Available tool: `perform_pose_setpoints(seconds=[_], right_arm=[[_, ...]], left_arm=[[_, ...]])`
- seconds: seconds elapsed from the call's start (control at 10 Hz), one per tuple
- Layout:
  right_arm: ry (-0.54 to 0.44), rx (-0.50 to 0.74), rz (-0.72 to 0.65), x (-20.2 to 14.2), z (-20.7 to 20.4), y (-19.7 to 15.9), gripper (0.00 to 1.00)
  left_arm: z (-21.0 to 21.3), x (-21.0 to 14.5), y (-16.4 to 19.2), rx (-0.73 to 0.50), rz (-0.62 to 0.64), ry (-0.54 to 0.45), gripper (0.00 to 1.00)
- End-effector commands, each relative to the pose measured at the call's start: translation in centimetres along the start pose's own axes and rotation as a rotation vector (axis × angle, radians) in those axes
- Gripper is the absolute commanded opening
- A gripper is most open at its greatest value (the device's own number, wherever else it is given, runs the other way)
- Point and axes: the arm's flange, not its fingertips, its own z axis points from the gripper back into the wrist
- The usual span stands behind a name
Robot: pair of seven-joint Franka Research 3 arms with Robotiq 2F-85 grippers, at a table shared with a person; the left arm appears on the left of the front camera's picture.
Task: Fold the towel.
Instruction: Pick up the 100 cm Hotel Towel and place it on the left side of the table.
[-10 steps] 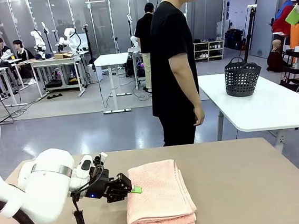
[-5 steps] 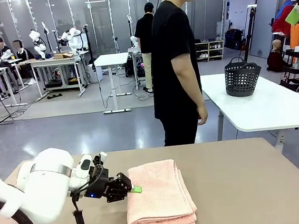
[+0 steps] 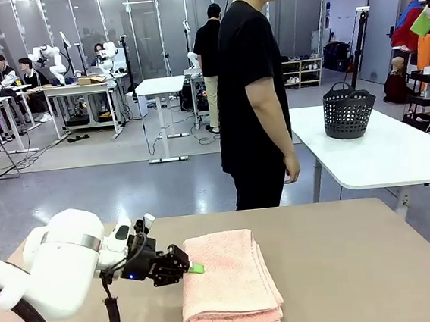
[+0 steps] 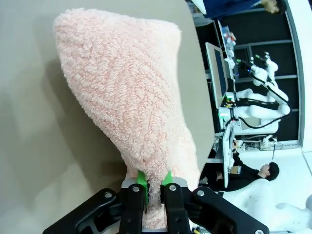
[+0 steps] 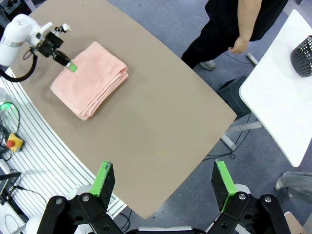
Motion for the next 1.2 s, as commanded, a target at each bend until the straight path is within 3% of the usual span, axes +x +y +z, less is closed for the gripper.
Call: perform_pose_setpoints(seconds=[0.0, 0.4, 0.8, 1.1], right_arm=[[-0.007, 0.001, -0.014, 0.2, 0.1, 0.0, 1.00], [-0.007, 0.001, -0.014, 0.2, 0.1, 0.0, 1.00], [-0.007, 0.001, -0.014, 0.2, 0.1, 0.0, 1.00], [-0.007, 0.001, -0.014, 0.2, 0.1, 0.0, 1.00]], left_arm=[[4.3, 1.7, -3.1, -0.016, -0.022, 0.058, 0.12], [13.3, 3.8, -3.4, 0.061, -0.009, 0.042, 0.12], [23.6, 4.2, 1.5, 0.143, -0.008, -0.051, 0.12], [28.4, 3.5, 6.7, 0.206, -0.040, -0.001, 0.12]])
